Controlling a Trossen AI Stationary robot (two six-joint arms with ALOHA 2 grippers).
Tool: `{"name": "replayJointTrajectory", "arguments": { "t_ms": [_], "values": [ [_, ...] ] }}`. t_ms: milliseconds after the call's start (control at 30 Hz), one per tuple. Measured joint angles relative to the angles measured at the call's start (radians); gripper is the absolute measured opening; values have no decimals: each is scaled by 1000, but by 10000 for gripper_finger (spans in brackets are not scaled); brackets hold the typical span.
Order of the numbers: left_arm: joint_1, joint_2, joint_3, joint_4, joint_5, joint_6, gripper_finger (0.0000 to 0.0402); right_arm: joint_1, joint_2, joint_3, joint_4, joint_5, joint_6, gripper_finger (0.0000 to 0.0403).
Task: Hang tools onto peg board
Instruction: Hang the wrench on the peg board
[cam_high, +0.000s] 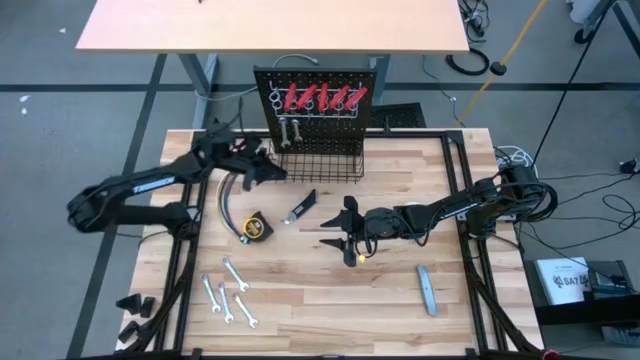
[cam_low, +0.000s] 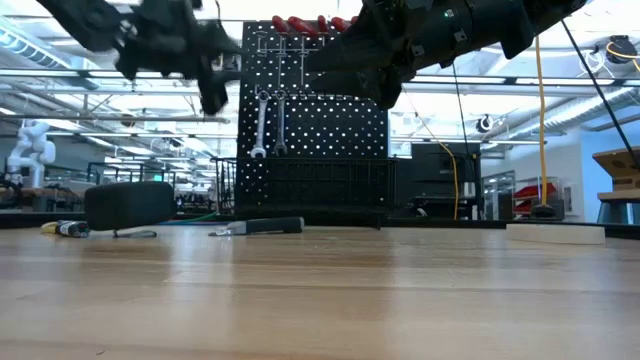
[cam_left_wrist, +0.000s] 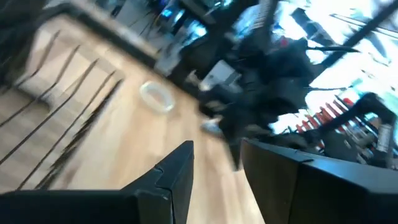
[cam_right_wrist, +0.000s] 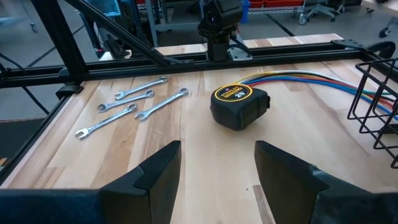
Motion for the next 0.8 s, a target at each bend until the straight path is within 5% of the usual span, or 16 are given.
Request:
{"name": "replayJointTrajectory", "arguments": {
  "t_ms": [167, 367, 533, 800],
  "values": [
    [-155, -189, 0, -142, -147, 59, 141, 2, 0, 0, 0, 0, 30, 196],
    [-464, -307, -2, -429, -510, 157, 141, 2, 38, 0, 34, 0, 73, 196],
    [-719, -283, -57, -473, -710, 95, 141, 2, 154, 0, 176, -1, 125, 196],
    [-1085, -121, -78, -459, -771, 52, 140, 2, 329, 22, 371, -10, 199, 196]
  ]
}}
